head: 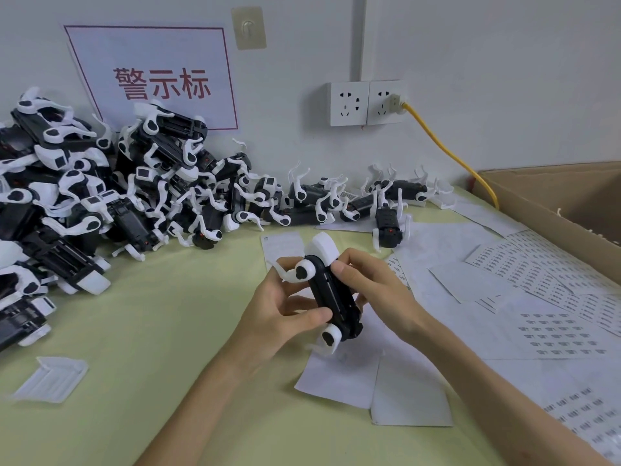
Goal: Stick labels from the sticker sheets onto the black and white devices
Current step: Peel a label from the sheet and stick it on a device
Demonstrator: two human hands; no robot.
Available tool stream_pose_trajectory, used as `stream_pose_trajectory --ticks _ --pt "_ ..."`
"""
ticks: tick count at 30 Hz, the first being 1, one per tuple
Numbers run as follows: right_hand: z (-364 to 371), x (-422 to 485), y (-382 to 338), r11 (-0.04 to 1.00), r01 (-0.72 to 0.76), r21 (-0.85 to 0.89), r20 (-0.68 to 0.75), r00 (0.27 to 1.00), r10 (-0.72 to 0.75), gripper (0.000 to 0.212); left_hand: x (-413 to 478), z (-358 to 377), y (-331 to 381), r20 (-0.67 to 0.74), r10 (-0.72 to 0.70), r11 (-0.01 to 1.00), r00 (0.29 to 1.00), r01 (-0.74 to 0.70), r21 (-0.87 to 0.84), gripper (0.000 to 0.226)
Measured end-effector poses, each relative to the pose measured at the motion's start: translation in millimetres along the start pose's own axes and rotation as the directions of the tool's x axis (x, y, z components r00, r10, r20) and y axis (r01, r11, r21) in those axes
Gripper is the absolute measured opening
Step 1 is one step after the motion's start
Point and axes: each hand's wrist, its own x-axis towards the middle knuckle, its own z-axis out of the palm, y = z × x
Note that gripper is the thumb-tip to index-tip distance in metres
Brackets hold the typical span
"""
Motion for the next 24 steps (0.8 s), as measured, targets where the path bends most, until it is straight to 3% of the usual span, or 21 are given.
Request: stream_pose_trajectory --ticks 5,11,18,22,24 --pt "1 -1 0 1.0 -0.015 -0.026 0.048 0.999 0.016 0.06 -1 -1 1 0.003 -0.034 0.999 0.999 0.034 0.012 0.055" --pt "-1 -1 -3 0.995 -0.065 0.071 0.091 0.994 0.058 0.058 -1 -5 3 0.041 -0.049 0.993 0.998 0.053 -0.109 0.058" --pt "0 -2 -7 0.982 -0.058 0.178 0.114 0.993 0.038 0.024 1 -9 4 0.08 -0.023 0.969 0.997 0.042 -0.244 0.055" --pt "-2 -2 -5 0.984 -0.018 0.179 0.16 0.987 -0.011 0.006 2 -13 5 -0.019 -0.034 0.941 0.999 0.026 -0.338 0.042" --pt "-2 -3 -4 0.986 -0.017 0.165 0.181 0.983 -0.014 0.01 3 -16 3 -0.07 -0.046 0.937 0.997 0.018 -0.349 0.044"
